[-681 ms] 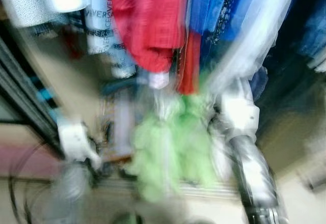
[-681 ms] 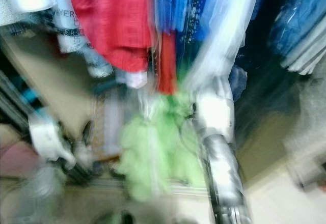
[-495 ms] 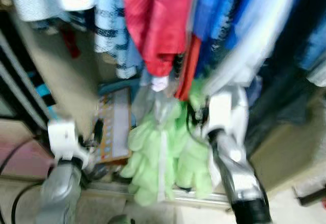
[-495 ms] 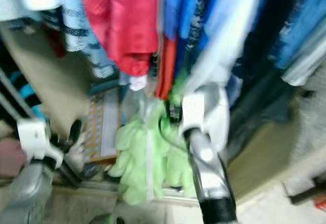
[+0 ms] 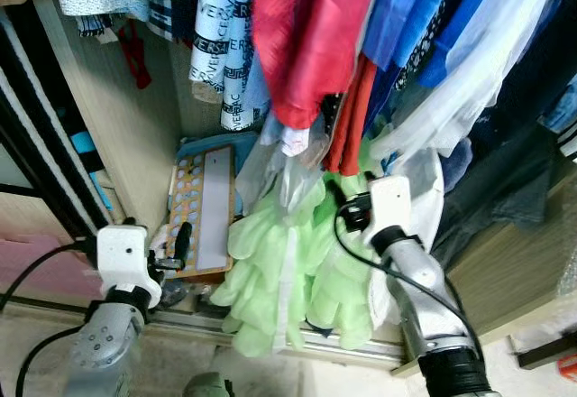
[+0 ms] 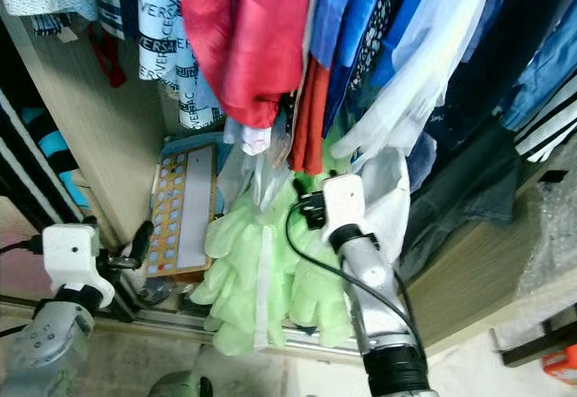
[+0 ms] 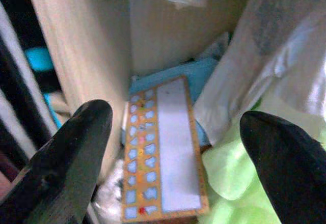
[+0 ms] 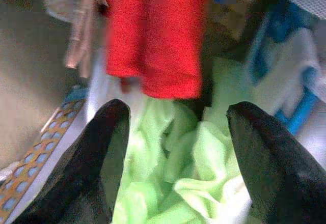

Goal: Clean up the room

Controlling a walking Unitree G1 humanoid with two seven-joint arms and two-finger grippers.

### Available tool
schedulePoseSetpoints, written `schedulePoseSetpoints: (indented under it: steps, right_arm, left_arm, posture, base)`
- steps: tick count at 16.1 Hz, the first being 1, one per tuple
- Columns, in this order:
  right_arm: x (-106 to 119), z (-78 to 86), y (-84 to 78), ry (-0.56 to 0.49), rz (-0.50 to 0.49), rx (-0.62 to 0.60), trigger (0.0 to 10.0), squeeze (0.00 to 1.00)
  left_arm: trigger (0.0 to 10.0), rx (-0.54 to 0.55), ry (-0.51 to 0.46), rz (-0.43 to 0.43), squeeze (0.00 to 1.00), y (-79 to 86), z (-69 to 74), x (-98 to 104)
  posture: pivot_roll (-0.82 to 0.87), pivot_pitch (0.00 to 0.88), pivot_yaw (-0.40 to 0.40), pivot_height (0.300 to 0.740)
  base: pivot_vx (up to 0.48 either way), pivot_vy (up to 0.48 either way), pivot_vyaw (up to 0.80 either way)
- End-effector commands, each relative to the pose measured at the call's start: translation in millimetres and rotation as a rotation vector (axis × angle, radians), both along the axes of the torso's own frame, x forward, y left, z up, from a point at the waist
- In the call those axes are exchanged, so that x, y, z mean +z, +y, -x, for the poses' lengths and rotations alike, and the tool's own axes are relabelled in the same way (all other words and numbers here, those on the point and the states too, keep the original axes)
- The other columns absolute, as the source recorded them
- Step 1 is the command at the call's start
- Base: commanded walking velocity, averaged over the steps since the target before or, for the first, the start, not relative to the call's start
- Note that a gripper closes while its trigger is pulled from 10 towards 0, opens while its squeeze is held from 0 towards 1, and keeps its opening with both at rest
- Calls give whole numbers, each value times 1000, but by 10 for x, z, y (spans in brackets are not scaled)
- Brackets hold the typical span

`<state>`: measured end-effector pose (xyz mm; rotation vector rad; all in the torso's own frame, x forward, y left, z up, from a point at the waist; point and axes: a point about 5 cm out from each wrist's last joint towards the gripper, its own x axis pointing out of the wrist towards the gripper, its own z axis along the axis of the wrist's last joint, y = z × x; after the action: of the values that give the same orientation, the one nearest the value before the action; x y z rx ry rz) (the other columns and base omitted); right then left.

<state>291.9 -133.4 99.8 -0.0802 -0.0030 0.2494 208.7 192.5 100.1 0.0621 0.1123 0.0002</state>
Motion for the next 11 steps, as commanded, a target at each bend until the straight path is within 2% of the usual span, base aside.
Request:
schedulePoseSetpoints:
  steps: [1,2,3,5,8,9,11]
  right_arm:
    - [85,-21,-85,-13,-43,-51,10000,0]
    - [231,-30,-127,-83,-24,-112,10000,0]
    - [307,-37,-146,-114,-16,-131,10000,0]
    - [414,-47,-179,-144,-3,-121,10000,0]
    - [455,-83,-211,-138,19,-97,10000,0]
    - [472,-105,-203,-133,18,-103,10000,0]
    - [503,-105,-110,-161,27,-93,10000,0]
  left_arm:
    - [10000,35,-53,-41,0,60,7,140]
    - [10000,83,-55,-72,0,194,-28,226]
    - [10000,58,-68,-78,0,189,-88,262]
    - [10000,10,-79,-35,0,133,-222,291]
    - [10000,-20,-89,99,0,-2,-421,362]
    - [10000,-26,-114,115,0,-40,-476,418]
    - [10000,-45,-125,118,0,-97,-496,429]
  posture:
    - [166,0,-13,740]
    - [134,0,2,740]
    - [123,0,-4,740]
    - [86,0,-30,740]
    - [55,0,-64,740]
    - [53,0,-68,740]
    - [63,0,-60,740]
  base:
    - [0,0,0]
    - [0,0,0]
    - [0,0,0]
    - [0,0,0]
    - [0,0,0]
    - [0,0,0]
    - [0,0,0]
